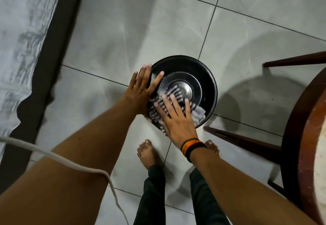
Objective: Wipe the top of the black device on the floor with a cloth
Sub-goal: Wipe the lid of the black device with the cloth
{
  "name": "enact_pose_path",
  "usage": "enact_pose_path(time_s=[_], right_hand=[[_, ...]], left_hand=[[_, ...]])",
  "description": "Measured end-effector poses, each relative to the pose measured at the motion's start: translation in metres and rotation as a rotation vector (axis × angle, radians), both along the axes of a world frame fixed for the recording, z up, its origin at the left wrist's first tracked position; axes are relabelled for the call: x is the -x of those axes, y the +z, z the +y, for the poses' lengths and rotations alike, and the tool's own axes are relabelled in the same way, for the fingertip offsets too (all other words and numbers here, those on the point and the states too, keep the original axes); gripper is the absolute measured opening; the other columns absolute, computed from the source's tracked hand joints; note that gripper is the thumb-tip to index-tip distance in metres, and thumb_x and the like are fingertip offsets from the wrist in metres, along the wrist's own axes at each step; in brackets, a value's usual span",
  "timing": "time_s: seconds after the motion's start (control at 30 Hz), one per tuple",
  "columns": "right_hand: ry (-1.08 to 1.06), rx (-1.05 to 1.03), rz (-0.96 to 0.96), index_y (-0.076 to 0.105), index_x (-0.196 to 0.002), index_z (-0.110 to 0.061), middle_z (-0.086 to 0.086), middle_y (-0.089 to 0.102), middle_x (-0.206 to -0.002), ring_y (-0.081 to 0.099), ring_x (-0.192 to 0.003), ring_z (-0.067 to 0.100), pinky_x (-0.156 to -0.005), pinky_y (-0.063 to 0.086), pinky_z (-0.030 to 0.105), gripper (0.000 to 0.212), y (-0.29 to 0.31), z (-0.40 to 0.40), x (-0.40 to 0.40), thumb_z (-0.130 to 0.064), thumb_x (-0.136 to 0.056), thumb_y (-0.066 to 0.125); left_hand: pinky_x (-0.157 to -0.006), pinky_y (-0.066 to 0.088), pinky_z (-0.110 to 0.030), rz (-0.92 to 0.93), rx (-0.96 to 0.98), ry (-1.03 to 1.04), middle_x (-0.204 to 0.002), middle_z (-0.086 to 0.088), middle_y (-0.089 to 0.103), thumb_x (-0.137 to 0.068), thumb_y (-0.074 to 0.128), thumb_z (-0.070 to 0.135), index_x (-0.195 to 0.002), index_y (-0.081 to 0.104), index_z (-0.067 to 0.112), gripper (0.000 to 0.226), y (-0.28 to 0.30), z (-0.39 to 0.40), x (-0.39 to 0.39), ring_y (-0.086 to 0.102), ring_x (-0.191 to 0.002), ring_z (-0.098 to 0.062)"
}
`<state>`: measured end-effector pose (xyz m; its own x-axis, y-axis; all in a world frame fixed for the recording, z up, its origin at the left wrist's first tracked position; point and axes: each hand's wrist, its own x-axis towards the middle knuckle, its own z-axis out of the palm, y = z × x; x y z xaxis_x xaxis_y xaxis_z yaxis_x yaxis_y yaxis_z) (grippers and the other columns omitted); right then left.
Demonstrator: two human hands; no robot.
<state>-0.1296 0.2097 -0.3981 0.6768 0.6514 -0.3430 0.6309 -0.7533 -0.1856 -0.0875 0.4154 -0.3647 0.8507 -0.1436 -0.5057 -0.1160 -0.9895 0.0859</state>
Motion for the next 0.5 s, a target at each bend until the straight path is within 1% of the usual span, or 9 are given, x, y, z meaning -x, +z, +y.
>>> enact_pose_path(time_s=[0.03, 0.07, 0.13, 0.2, 0.27, 0.33, 0.37, 0.43, 0.5], right_hand=[[0.015, 0.014, 0.012, 0.005, -0.161, -0.031, 0.01, 0.006, -0.171, 0.005, -0.157, 0.033, -0.123, 0.008, 0.067, 0.083, -0.001, -0.019, 0.006, -0.034, -0.097, 0.057], [-0.03, 0.027, 0.024, 0.002, -0.161, -0.034, 0.009, 0.003, -0.171, 0.003, -0.157, 0.033, -0.122, 0.011, 0.068, 0.082, -0.001, -0.038, 0.008, -0.033, -0.098, 0.056], [-0.255, 0.03, 0.045, -0.001, -0.16, -0.036, 0.008, -0.003, -0.17, -0.001, -0.157, 0.034, -0.12, 0.014, 0.07, 0.067, 0.005, -0.068, 0.0, -0.041, -0.104, 0.036], [-0.454, -0.005, 0.087, 0.003, -0.161, -0.035, 0.009, -0.005, -0.171, -0.004, -0.157, 0.034, -0.122, 0.008, 0.068, 0.06, 0.006, -0.074, -0.028, -0.045, -0.105, 0.025], [-0.563, -0.069, 0.091, 0.007, -0.161, -0.034, 0.009, -0.004, -0.172, -0.007, -0.157, 0.034, -0.123, 0.003, 0.066, 0.06, 0.005, -0.049, -0.068, -0.045, -0.105, 0.026], [-0.581, -0.087, 0.054, 0.006, -0.161, -0.033, 0.009, -0.005, -0.172, -0.01, -0.157, 0.034, -0.123, -0.001, 0.065, 0.062, 0.002, -0.005, -0.095, -0.045, -0.105, 0.027], [-0.54, -0.076, 0.033, 0.004, -0.161, -0.032, 0.008, -0.006, -0.172, -0.01, -0.157, 0.035, -0.123, -0.004, 0.064, 0.062, -0.001, 0.016, -0.099, -0.045, -0.105, 0.026], [-0.41, -0.071, 0.004, 0.003, -0.162, -0.027, 0.008, -0.005, -0.172, -0.008, -0.158, 0.033, -0.124, -0.003, 0.063, 0.063, -0.001, 0.047, -0.082, -0.043, -0.105, 0.024], [-0.361, -0.064, 0.03, 0.003, -0.162, -0.024, 0.009, -0.002, -0.172, -0.005, -0.158, 0.031, -0.125, 0.0, 0.061, 0.064, 0.005, 0.047, -0.05, -0.042, -0.105, 0.026]], left_hand=[[-0.126, -0.004, -0.055, 0.008, -0.003, 0.007, -0.17, -0.03, -0.011, -0.039, 0.093, 0.072, -0.165, -0.011, 0.021, 0.171, -0.002, 0.001, -0.001, -0.008, -0.159, -0.047], [-0.125, -0.007, -0.054, 0.029, -0.003, 0.005, -0.17, -0.03, -0.014, -0.036, 0.094, 0.071, -0.165, -0.012, 0.021, 0.174, -0.003, 0.002, -0.003, -0.01, -0.158, -0.047], [-0.123, -0.011, -0.053, 0.063, 0.013, 0.021, -0.169, -0.029, -0.02, -0.032, 0.094, 0.071, -0.164, -0.016, 0.022, 0.179, -0.007, 0.003, -0.004, -0.016, -0.158, -0.046], [-0.123, -0.009, -0.056, 0.07, 0.019, 0.033, -0.169, -0.028, -0.022, -0.031, 0.094, 0.072, -0.163, -0.02, 0.023, 0.181, -0.01, 0.003, -0.005, -0.018, -0.157, -0.046], [-0.125, -0.006, -0.058, 0.065, 0.019, 0.035, -0.169, -0.027, -0.022, -0.029, 0.094, 0.072, -0.162, -0.021, 0.024, 0.182, -0.013, 0.003, -0.005, -0.019, -0.157, -0.045], [-0.125, -0.006, -0.06, 0.073, -0.002, 0.038, -0.169, -0.027, -0.023, -0.03, 0.094, 0.072, -0.162, -0.021, 0.023, 0.181, -0.013, 0.002, -0.005, -0.02, -0.157, -0.044], [-0.126, -0.006, -0.061, 0.072, -0.014, 0.033, -0.168, -0.027, -0.023, -0.032, 0.094, 0.071, -0.162, -0.02, 0.022, 0.179, -0.012, 0.001, -0.005, -0.02, -0.157, -0.044], [-0.127, -0.003, -0.062, 0.05, -0.058, 0.014, -0.169, -0.028, -0.02, -0.038, 0.093, 0.072, -0.163, -0.014, 0.018, 0.173, -0.011, 0.001, -0.004, -0.017, -0.158, -0.044], [-0.128, -0.001, -0.062, 0.042, -0.079, -0.013, -0.17, -0.027, -0.018, -0.041, 0.093, 0.071, -0.164, -0.01, 0.015, 0.169, -0.006, -0.002, 0.0, -0.015, -0.159, -0.043]])
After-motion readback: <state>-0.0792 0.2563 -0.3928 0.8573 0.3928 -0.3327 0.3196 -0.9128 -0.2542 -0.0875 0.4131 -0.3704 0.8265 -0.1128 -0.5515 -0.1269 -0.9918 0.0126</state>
